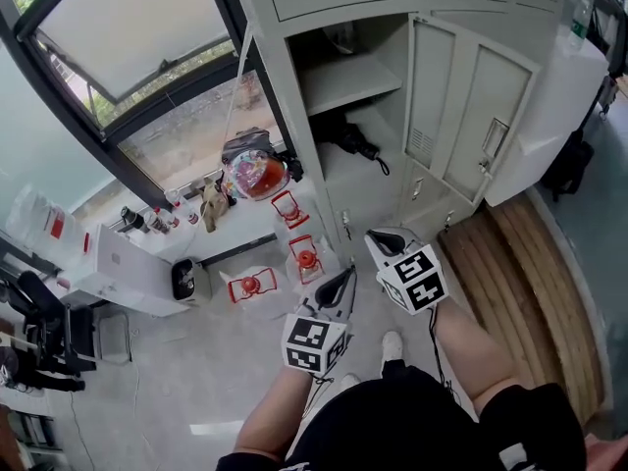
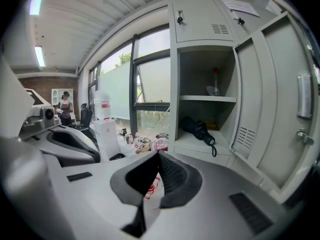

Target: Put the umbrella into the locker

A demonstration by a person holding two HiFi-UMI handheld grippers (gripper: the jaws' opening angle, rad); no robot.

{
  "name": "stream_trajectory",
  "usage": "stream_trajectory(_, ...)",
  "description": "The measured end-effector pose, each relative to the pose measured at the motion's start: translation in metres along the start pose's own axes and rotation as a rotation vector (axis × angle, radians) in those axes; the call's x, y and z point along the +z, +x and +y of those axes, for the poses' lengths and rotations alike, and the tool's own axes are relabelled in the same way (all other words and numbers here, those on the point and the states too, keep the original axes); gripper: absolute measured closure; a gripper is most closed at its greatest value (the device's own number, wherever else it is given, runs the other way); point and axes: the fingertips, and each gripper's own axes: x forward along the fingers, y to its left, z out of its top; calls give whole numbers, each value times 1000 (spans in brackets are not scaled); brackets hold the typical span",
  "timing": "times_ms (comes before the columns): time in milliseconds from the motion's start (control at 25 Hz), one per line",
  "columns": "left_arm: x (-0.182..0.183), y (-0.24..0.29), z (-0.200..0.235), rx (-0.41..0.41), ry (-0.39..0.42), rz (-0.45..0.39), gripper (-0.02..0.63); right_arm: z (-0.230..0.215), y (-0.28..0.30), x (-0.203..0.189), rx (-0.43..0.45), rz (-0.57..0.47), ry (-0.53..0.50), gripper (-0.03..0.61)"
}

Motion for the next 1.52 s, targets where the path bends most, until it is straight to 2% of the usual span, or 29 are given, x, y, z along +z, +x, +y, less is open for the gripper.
stream_trajectory(640,-31,-74,-27,-60,-8,-15,598,77,-65,-33,-76,-6,71,525)
stream_trajectory(920,-35,-87,-34,-83,5,-20,598,93,-81,-39,-97,-18,75,525)
stream_trajectory(1520,-18,-92,-35,-94,31,-54,598,107,-92,-27,-91,-44,57,525)
